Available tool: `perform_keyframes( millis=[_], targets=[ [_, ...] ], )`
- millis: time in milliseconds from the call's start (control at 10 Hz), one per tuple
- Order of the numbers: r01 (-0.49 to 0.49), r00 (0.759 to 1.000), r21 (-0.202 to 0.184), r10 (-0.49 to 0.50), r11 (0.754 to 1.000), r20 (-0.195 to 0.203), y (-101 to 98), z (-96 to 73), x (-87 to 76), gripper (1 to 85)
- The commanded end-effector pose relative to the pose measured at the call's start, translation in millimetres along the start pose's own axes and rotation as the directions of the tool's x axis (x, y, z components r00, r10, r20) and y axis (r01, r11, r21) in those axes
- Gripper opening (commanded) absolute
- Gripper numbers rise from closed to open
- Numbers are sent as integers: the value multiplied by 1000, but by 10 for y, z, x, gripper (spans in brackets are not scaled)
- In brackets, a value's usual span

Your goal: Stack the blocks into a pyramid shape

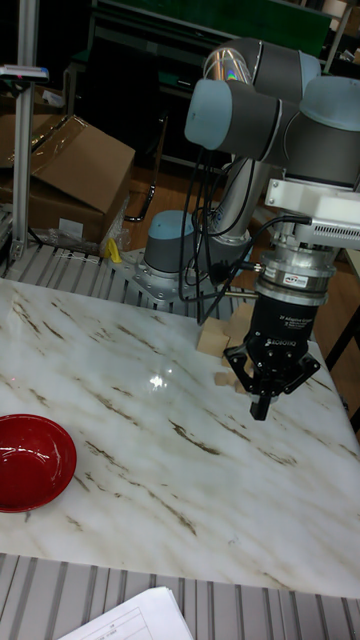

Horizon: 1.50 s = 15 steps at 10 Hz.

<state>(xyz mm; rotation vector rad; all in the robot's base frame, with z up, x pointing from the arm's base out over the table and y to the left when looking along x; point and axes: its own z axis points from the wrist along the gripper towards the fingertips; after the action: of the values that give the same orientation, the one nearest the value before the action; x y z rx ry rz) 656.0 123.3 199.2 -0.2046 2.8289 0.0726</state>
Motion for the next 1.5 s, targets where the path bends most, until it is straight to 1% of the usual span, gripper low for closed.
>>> perform_keyframes(
  millis=[0,300,700,1400],
  targets=[
    [-5,1000,1,5,1000,15,-21,-4,-45,10],
    [9,1000,-22,-8,1000,21,37,-4,-63,10],
    [17,1000,-19,-17,1000,18,33,-4,-54,10],
    [1,1000,-28,0,1000,25,66,22,-79,10]
  ],
)
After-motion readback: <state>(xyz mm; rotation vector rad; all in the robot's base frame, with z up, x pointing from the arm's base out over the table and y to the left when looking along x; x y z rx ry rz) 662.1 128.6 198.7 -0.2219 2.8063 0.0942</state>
